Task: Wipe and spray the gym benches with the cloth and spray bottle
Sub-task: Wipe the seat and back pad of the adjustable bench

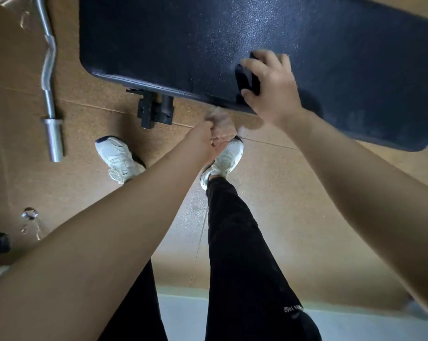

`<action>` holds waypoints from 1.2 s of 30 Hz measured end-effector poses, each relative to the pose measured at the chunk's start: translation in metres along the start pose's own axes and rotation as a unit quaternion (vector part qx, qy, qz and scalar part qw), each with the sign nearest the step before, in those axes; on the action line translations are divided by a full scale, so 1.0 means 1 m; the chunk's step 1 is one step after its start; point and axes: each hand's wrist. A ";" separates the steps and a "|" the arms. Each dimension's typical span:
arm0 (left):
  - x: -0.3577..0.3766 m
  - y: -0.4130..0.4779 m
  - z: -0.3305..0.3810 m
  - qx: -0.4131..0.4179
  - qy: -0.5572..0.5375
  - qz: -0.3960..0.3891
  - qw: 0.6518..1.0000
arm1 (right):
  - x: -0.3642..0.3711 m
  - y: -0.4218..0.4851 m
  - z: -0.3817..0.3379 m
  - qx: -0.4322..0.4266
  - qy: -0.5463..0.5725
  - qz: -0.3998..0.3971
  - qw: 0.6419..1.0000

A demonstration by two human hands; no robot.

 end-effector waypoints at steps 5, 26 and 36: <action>0.005 0.001 -0.001 -0.015 -0.126 -0.097 0.987 | -0.003 0.017 0.001 -0.067 -0.171 -0.106 0.977; -0.056 0.003 0.066 -0.047 -0.321 -0.195 0.926 | -0.006 0.030 -0.051 0.046 -0.109 -0.132 0.984; -0.109 0.008 0.136 0.015 -0.326 -0.170 0.930 | 0.011 0.076 -0.133 -0.044 -0.145 -0.105 0.983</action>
Point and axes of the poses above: each hand's wrist, its own y-axis towards the middle knuckle, its own x-axis out of the palm, z = x × y, and after that the axes turned 9 degrees about -y, right-handed
